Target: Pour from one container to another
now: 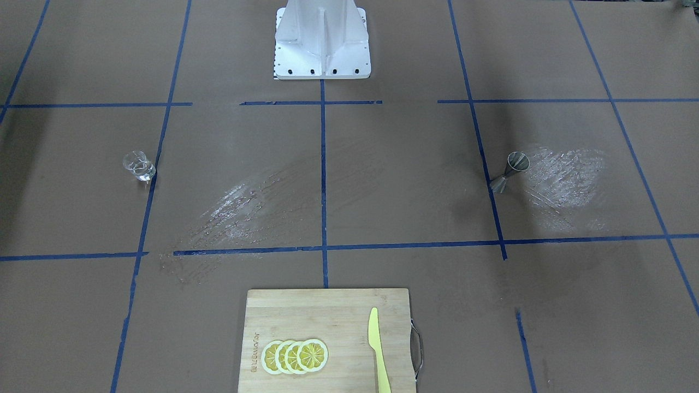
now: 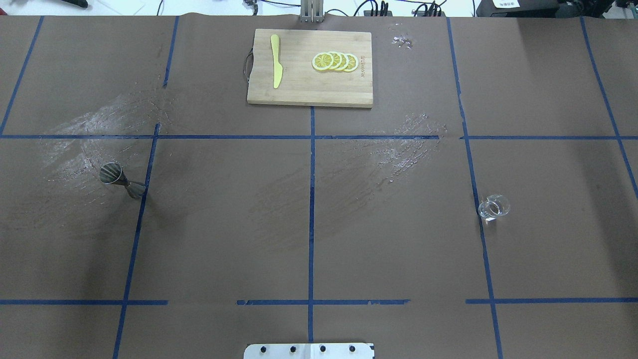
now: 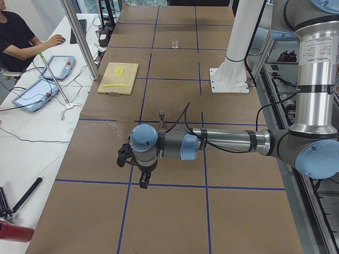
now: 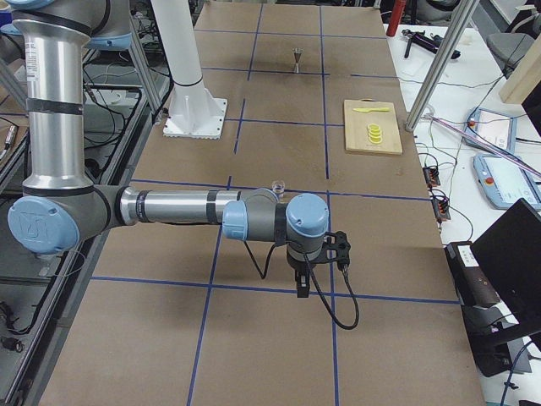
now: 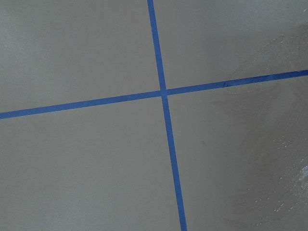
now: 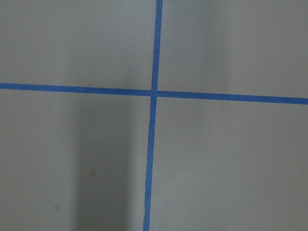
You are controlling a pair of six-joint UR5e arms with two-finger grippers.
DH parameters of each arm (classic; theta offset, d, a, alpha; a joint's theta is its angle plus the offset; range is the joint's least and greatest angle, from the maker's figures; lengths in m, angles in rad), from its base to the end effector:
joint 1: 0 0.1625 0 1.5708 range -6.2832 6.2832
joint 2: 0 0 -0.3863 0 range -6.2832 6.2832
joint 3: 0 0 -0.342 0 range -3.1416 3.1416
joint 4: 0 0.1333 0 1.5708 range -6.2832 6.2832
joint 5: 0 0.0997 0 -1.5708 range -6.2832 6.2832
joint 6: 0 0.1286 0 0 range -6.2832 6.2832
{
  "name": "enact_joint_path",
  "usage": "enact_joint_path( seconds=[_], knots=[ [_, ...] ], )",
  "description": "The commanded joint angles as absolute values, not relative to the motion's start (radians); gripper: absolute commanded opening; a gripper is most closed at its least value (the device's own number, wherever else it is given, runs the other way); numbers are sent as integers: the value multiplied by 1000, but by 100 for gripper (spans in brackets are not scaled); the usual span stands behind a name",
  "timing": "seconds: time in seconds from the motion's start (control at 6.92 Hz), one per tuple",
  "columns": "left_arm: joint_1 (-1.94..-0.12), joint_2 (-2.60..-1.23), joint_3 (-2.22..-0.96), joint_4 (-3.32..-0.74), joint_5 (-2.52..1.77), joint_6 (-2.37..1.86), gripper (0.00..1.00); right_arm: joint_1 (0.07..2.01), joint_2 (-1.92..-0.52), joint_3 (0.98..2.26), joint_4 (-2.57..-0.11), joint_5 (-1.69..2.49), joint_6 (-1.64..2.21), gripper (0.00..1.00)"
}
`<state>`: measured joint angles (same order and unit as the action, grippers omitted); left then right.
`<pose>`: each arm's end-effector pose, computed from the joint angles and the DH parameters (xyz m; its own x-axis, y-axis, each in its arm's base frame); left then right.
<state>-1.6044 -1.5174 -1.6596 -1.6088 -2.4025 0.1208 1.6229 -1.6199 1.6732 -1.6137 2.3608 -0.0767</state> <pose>-0.0526 -0.4254 0.6152 0.6742 0.1514 -0.7229 -0.0481 0.9857 0.1616 0.0639 -0.4204 0.6196 0.7052 -0.0473 0.7074 0.0020 0.9979 0.0648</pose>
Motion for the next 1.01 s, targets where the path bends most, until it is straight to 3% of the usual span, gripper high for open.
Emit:
enact_joint_path(
  seconds=[0.0,0.58,0.87],
  knots=[
    [-1605,-1517,-1667,-1618,-2402,120,100,1623,-1618,1674,-1612,2361,-77,100],
    [-1598,-1664,-1785,-1691,-2405,109,100,1623,-1609,1690,-1614,2364,-72,100],
    [-1490,-1674,-1876,-1684,-2354,89,100,1623,-1600,1697,-1612,2365,-71,100]
  ],
)
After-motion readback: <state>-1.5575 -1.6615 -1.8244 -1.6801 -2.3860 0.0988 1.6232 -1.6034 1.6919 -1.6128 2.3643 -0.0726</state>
